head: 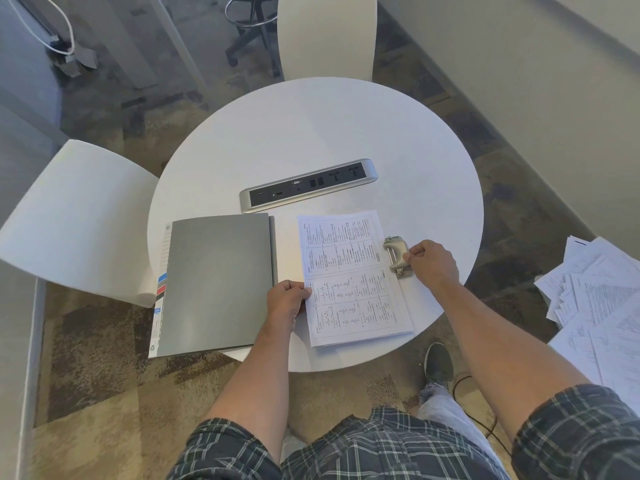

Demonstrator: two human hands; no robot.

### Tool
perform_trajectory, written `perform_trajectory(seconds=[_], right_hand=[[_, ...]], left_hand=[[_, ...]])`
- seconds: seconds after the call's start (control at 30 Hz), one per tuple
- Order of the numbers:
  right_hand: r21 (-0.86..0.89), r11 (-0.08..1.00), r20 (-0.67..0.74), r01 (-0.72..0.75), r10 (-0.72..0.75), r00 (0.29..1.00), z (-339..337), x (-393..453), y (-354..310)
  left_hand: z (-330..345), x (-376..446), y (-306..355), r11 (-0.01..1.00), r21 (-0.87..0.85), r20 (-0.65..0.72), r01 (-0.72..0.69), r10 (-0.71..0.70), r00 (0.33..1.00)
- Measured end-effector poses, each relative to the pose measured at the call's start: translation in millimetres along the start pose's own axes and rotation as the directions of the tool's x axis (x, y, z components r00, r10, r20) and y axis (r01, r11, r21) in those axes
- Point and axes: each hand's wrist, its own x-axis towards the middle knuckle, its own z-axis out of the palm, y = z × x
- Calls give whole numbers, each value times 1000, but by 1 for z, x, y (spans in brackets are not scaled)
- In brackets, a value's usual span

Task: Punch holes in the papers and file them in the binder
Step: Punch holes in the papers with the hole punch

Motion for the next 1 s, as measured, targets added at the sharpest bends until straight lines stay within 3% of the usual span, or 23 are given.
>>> perform_trajectory(seconds=[0.5,1.0], right_hand=[[15,1000,-3,-1,1,1000,4,1,2],[-1,1000,-4,-21,21,1000,4,-5,-1]], left_hand=[[14,1,-1,1000,12,45,-18,18,999],[11,6,3,985,142,-19,-102,106,994]])
